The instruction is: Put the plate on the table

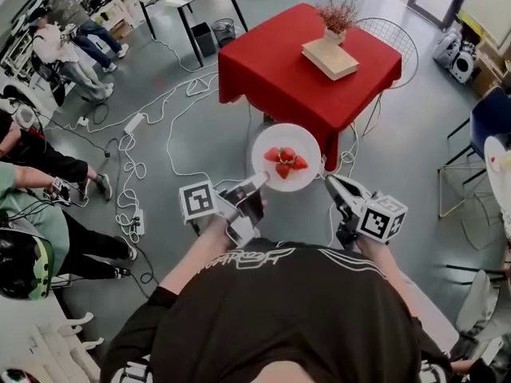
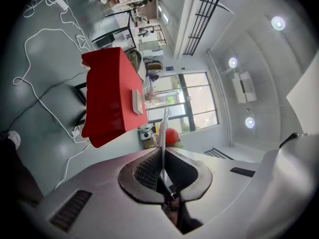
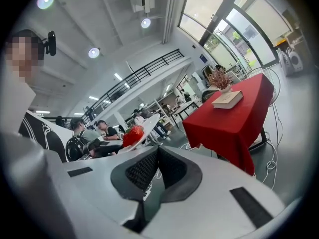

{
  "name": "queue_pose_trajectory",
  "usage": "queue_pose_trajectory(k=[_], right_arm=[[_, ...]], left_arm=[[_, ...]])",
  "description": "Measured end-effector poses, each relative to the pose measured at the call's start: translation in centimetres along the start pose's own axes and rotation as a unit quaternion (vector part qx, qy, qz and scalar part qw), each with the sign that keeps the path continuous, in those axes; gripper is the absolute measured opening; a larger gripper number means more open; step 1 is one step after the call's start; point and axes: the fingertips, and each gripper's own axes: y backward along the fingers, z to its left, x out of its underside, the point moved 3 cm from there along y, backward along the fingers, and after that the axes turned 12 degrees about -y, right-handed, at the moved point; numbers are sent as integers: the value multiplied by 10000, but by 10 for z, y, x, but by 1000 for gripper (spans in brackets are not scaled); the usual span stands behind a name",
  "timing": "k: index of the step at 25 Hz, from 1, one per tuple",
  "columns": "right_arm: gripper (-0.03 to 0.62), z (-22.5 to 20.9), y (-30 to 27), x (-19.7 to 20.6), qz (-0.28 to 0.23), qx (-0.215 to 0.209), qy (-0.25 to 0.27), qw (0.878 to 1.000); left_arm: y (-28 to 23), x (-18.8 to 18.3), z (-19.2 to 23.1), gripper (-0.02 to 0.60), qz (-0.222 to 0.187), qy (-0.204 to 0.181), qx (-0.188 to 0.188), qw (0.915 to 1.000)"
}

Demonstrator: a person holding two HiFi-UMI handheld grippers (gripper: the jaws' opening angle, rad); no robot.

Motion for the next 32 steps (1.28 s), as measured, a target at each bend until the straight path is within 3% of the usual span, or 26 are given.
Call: queue_pose_trajectory(k=[8,13,19,32], right_arm=[[8,-28,8,4,-233,93,-680,9974],[8,-46,-21,-8,-177,145,-709,9972],[8,-67,-85,-39,-82,367,-741,9965],[8,-97,-247,-120,-61,618,-744,9953]], left_arm=[[-10,3,10,18,124,36,-40,9999],[-20,-20,35,18,45,262,-69,9996],[-44,-85,73,18,80,390,-203,9990],[-96,-253,132,18,371,401,-11,9985]])
